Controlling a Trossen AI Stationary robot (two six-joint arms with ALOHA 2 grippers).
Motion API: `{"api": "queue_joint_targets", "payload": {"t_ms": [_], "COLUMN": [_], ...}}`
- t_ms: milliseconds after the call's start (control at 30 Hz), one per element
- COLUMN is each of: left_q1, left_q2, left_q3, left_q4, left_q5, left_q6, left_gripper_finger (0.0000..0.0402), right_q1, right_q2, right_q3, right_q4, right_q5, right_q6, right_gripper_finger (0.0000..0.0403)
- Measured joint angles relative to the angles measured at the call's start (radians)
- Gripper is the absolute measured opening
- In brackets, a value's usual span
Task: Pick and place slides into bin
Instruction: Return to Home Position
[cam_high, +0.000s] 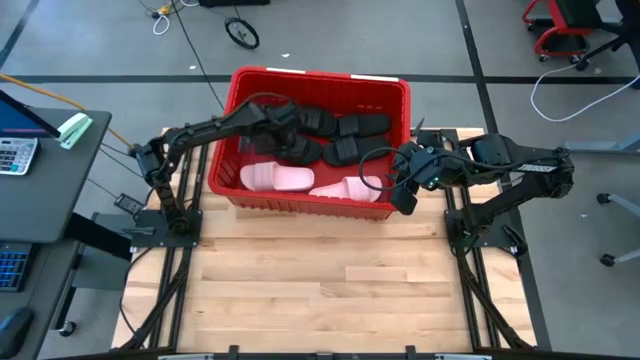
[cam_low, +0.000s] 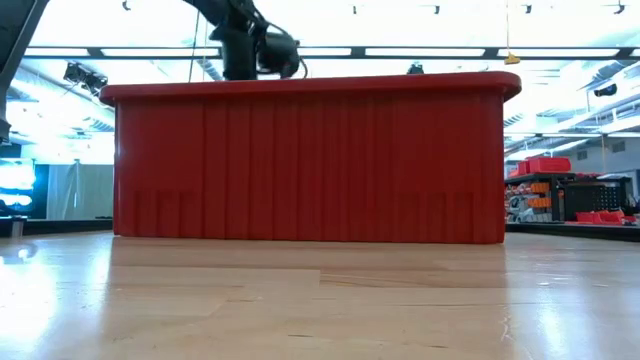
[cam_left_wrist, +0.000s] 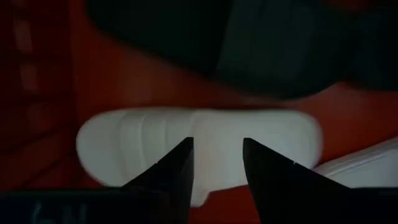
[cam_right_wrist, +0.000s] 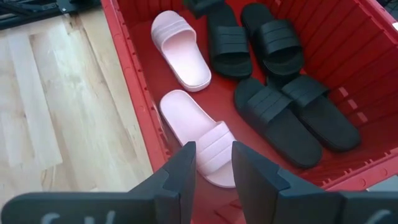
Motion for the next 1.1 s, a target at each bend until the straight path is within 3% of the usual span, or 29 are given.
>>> {"api": "queue_joint_targets", "payload": {"t_ms": [200,400,533,733,800,933,1100], "left_q1": [-0.001,-0.040,-0.094,-0.168,-0.193,-0.236,-0.346], "left_q2": [0.000,0.000,0.000,-0.005,-0.098,-0.278,-0.461], "left_q3": [0.146,0.323,0.485,0.815,0.743,0.643,0.537], "left_q4": [0.003,0.128,0.145,0.006,0.057,-0.024,-0.124], "left_q5": [-0.009,0.064,0.146,0.150,0.167,0.172,-0.052], "left_q6": [0.016,0.159,0.292,0.433,0.465,0.466,0.437], "left_gripper_finger": [0.0122,0.0108,0.0103,0.0101,0.0103,0.0105,0.0100], "right_q1": [0.000,0.000,0.000,0.034,0.050,0.076,0.107], "right_q2": [0.000,0.000,-0.023,-0.175,-0.240,-0.375,-0.511], "right_q3": [0.000,0.000,0.000,0.000,0.000,0.000,-0.016], "right_q4": [0.000,0.000,0.000,-0.036,-0.044,-0.045,-0.036], "right_q5": [0.000,0.001,0.003,-0.051,-0.089,-0.100,-0.087], "right_q6": [0.002,-0.019,-0.031,-0.107,-0.060,0.023,-0.055], "right_gripper_finger": [0.0109,0.0109,0.0109,0.0109,0.0109,0.0109,0.0109]}}
